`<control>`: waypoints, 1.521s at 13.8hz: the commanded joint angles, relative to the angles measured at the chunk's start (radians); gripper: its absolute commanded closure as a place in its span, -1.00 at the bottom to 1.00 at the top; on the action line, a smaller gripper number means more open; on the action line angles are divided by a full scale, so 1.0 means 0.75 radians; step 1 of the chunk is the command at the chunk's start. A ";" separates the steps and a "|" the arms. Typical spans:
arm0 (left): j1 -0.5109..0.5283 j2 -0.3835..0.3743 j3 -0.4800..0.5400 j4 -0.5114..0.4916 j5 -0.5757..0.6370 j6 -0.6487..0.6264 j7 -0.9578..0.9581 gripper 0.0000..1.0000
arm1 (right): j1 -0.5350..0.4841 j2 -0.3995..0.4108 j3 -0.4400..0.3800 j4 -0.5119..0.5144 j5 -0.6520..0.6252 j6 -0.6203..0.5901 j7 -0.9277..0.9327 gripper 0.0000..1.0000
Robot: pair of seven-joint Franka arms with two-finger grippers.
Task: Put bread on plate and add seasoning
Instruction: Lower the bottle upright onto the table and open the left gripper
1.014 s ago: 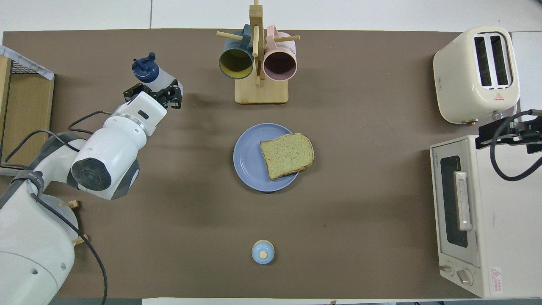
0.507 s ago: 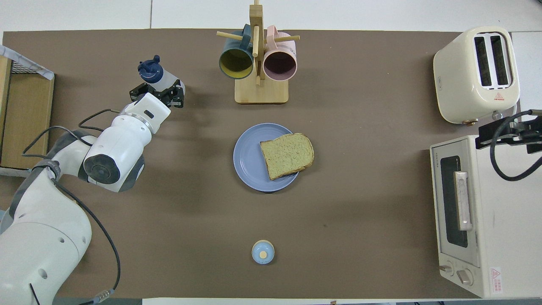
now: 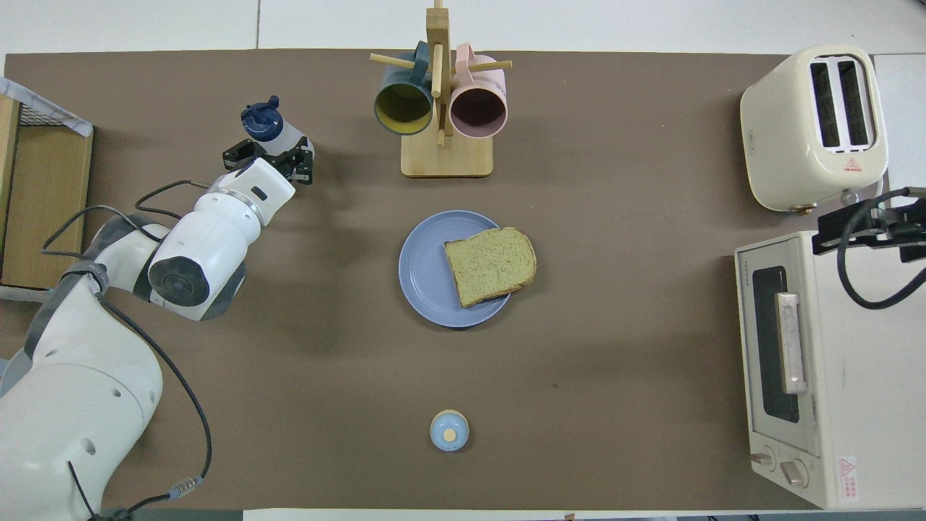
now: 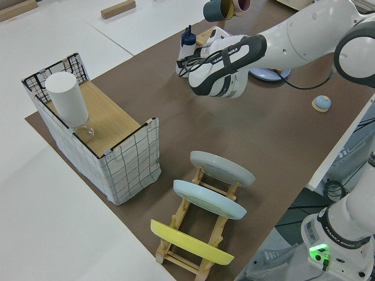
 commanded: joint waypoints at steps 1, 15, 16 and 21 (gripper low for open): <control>-0.011 0.027 0.033 0.033 0.040 0.026 0.002 0.87 | -0.009 -0.029 -0.002 -0.039 0.021 0.024 -0.033 -1.00; -0.003 0.027 0.041 0.018 0.073 0.026 0.002 -1.00 | -0.009 -0.029 -0.002 -0.039 0.021 0.024 -0.033 -1.00; -0.003 0.027 0.041 0.018 0.073 0.026 0.002 -1.00 | -0.009 -0.029 -0.002 -0.039 0.021 0.024 -0.033 -1.00; 0.001 0.027 0.041 0.018 0.073 0.026 0.002 -1.00 | -0.009 -0.029 0.000 -0.039 0.021 0.024 -0.033 -1.00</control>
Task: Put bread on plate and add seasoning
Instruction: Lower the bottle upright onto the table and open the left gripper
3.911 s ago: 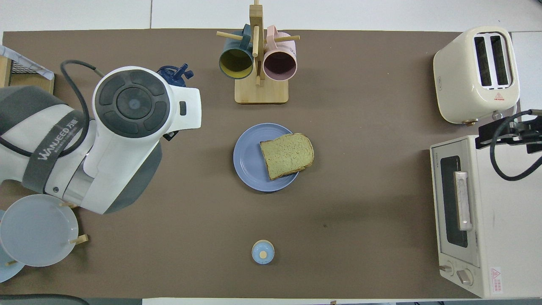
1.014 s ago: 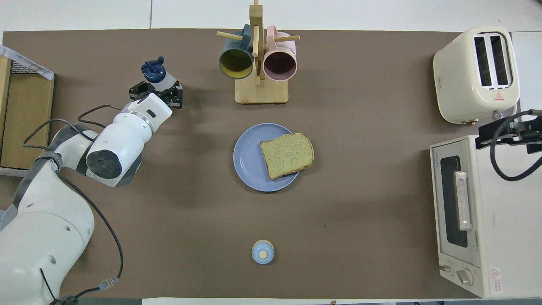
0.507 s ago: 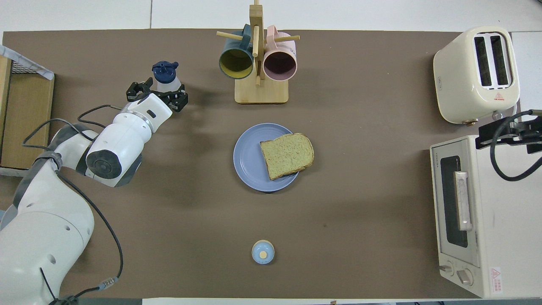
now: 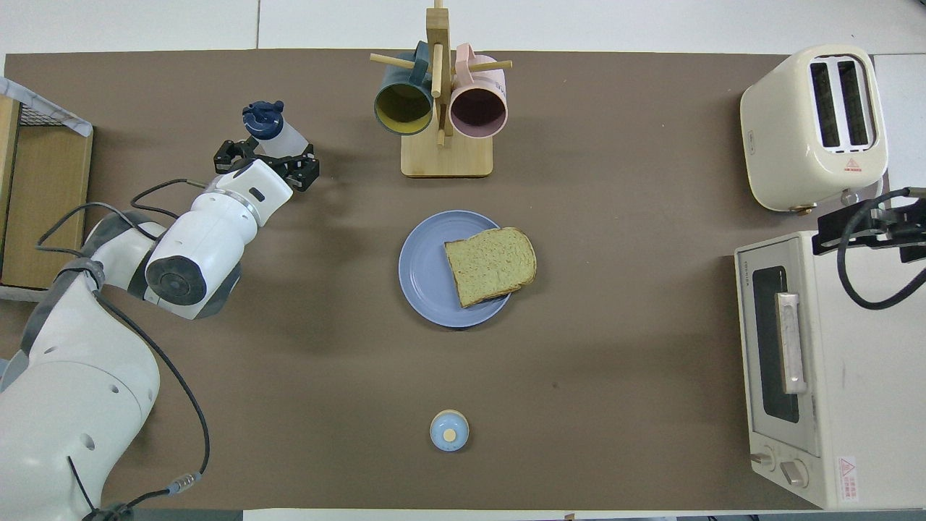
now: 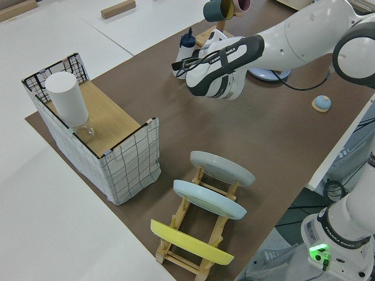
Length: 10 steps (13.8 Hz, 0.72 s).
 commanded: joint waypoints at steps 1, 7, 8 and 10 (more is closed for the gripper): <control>0.001 0.018 0.016 0.007 0.024 0.028 0.000 -1.00 | -0.009 -0.028 0.000 -0.038 0.021 0.024 -0.033 -1.00; 0.005 -0.221 0.014 -0.273 0.032 0.028 0.039 -1.00 | -0.009 -0.028 -0.002 -0.038 0.021 0.024 -0.033 -1.00; 0.003 -0.276 0.014 -0.326 0.032 0.026 0.065 -1.00 | -0.009 -0.028 -0.002 -0.038 0.021 0.024 -0.033 -1.00; -0.013 -0.356 0.012 -0.437 0.032 0.026 0.074 -1.00 | -0.009 -0.028 -0.002 -0.038 0.021 0.024 -0.033 -1.00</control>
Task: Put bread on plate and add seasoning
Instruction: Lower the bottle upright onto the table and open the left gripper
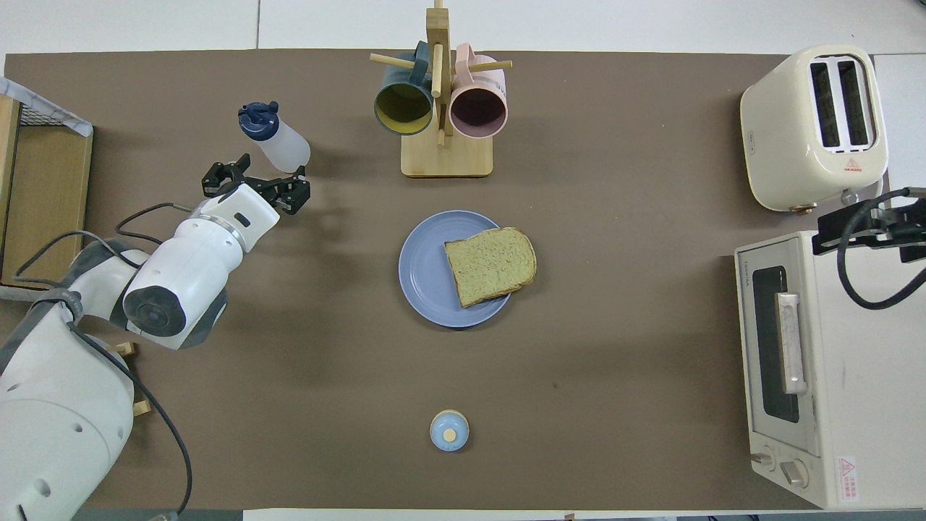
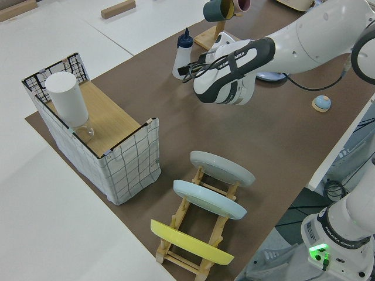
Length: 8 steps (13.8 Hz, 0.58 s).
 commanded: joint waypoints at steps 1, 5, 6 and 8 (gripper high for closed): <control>-0.023 -0.160 0.003 -0.194 0.016 -0.002 0.028 -1.00 | -0.009 -0.028 -0.002 -0.037 0.021 0.024 -0.033 -1.00; -0.197 -0.325 0.001 -0.229 0.014 -0.287 -0.115 -1.00 | -0.009 -0.028 -0.002 -0.037 0.021 0.024 -0.033 -1.00; -0.252 -0.379 0.001 -0.215 0.014 -0.396 -0.192 -1.00 | -0.009 -0.028 -0.002 -0.037 0.021 0.024 -0.033 -1.00; -0.358 -0.442 -0.001 -0.156 0.014 -0.603 -0.301 -1.00 | -0.009 -0.028 0.000 -0.037 0.021 0.024 -0.033 -1.00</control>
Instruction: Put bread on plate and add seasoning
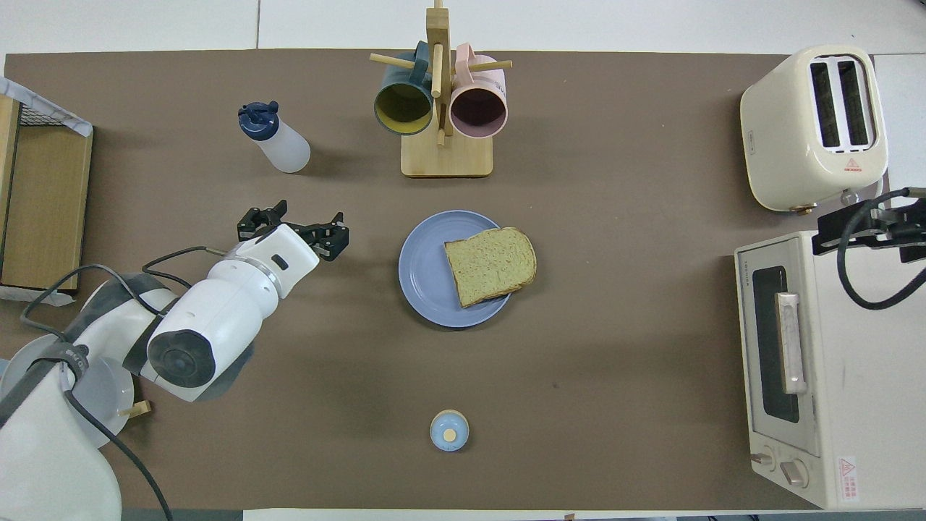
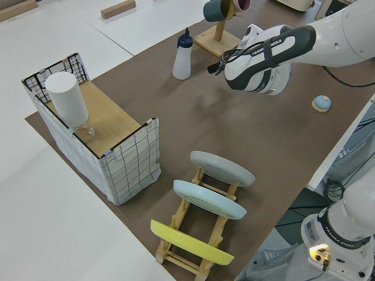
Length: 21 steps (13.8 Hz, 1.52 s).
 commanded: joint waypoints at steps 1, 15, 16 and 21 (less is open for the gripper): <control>-0.133 -0.129 0.011 0.061 0.003 -0.322 -0.120 -1.00 | -0.009 -0.028 -0.002 -0.035 0.021 0.024 -0.033 -1.00; 0.001 -0.376 0.007 0.781 -0.504 -1.914 0.670 -1.00 | -0.009 -0.028 -0.002 -0.037 0.021 0.024 -0.033 -1.00; 0.058 -0.380 0.005 0.802 -0.508 -1.975 0.744 -1.00 | -0.009 -0.028 -0.002 -0.035 0.021 0.024 -0.033 -1.00; 0.316 -0.409 0.007 0.831 -0.533 -2.095 1.014 -1.00 | -0.009 -0.028 -0.002 -0.037 0.021 0.024 -0.033 -1.00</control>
